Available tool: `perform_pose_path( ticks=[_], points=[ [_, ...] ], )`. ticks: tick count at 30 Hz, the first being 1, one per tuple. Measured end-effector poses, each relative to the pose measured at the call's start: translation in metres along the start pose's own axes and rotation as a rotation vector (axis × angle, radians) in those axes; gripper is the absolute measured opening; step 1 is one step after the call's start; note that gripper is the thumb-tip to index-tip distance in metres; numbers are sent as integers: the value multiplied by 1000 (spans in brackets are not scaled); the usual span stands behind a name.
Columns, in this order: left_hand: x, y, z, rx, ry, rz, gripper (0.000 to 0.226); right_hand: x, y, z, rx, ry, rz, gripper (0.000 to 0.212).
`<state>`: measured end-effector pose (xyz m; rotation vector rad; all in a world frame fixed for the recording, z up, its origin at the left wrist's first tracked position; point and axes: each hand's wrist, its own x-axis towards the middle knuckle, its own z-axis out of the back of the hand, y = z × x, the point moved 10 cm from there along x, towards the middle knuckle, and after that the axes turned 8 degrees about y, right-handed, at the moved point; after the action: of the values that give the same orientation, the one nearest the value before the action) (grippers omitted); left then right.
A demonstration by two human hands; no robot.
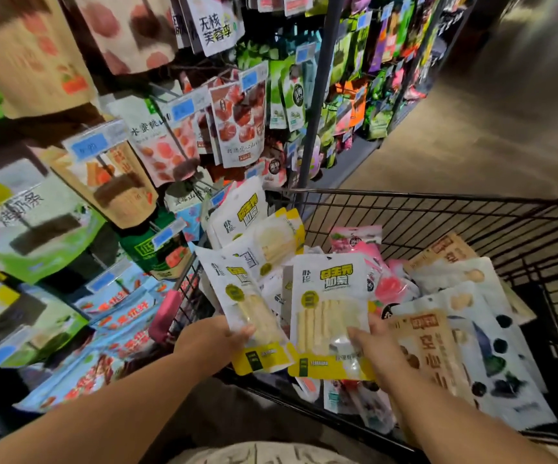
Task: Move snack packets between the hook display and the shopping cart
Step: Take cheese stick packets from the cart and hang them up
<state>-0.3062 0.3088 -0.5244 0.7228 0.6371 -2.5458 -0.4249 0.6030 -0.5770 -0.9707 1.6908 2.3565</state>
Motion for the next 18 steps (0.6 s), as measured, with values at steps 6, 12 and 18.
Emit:
perform_pose_path(
  ticks=[6, 12, 18],
  points=[
    [-20, 9, -7, 114, 12, -69, 74, -28, -11, -22, 34, -45, -15, 22],
    [-22, 41, -6, 28, 101, -56, 58, -49, 2, -42, 27, -94, 49, 20],
    [-33, 69, 3, 41, 106, -36, 61, -63, 13, -65, -12, -118, 66, 24]
  ],
)
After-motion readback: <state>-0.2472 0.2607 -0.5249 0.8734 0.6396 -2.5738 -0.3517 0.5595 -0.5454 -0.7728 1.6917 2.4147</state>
